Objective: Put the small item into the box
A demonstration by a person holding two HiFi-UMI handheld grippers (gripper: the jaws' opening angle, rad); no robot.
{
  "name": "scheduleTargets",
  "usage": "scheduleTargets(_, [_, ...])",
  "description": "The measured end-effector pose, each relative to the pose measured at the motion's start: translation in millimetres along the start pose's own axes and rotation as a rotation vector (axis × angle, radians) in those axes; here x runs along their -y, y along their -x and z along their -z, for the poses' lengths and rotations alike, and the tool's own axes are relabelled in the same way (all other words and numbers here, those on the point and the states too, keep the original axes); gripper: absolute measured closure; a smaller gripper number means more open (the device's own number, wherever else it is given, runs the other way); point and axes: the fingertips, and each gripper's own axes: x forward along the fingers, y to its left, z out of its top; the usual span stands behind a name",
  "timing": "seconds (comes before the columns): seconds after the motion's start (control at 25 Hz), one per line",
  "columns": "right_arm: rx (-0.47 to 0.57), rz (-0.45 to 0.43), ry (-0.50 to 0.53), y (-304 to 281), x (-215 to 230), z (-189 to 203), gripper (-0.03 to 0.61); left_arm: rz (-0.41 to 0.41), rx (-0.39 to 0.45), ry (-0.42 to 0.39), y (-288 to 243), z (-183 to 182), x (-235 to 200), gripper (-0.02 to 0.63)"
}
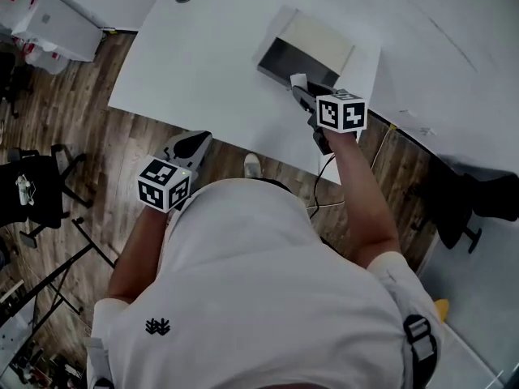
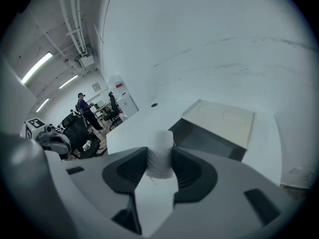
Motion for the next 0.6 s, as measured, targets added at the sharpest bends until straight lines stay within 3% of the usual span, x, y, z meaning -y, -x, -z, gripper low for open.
scheduleTargets(0.28, [-0.069, -0.027, 0.006, -58, 36, -23, 0.418, -0.137, 0.014, 0.068, 7, -1, -19, 0.606])
scheduleTargets(0.6, [-0.162, -0.034, 0.008, -121, 58, -22, 0.417, -0.250, 0.005, 0.144, 22, 10, -33, 0.606])
